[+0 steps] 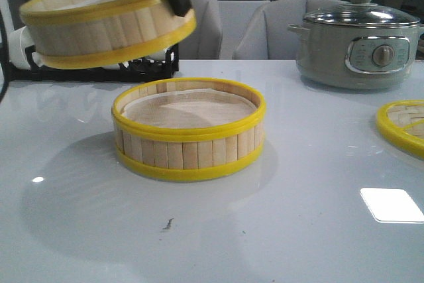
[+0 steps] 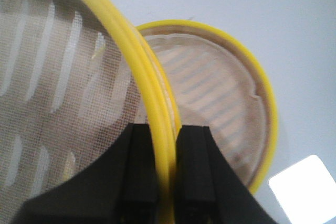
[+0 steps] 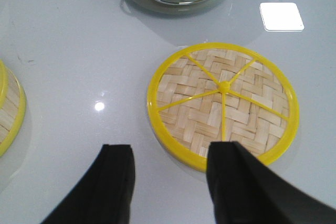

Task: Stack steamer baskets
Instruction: 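Carry the basket over the centre basket and lower it on top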

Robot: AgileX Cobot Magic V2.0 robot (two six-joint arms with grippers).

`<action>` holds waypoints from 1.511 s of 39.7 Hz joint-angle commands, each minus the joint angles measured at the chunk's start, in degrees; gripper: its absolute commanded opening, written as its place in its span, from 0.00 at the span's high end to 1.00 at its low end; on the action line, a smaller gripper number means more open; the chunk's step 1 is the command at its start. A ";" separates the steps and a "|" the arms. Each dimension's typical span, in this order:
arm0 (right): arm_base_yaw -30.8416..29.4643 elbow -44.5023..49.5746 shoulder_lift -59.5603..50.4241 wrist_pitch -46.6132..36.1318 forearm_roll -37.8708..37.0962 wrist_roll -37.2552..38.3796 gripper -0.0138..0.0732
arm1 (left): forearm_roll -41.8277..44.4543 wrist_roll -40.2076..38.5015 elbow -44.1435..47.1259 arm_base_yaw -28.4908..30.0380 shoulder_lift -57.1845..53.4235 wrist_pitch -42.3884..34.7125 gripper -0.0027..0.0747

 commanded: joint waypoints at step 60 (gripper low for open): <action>-0.31 -2.32 -0.56 -5.09 -0.05 0.03 0.35 | -3.05 0.56 -2.58 -9.01 7.28 -8.10 0.84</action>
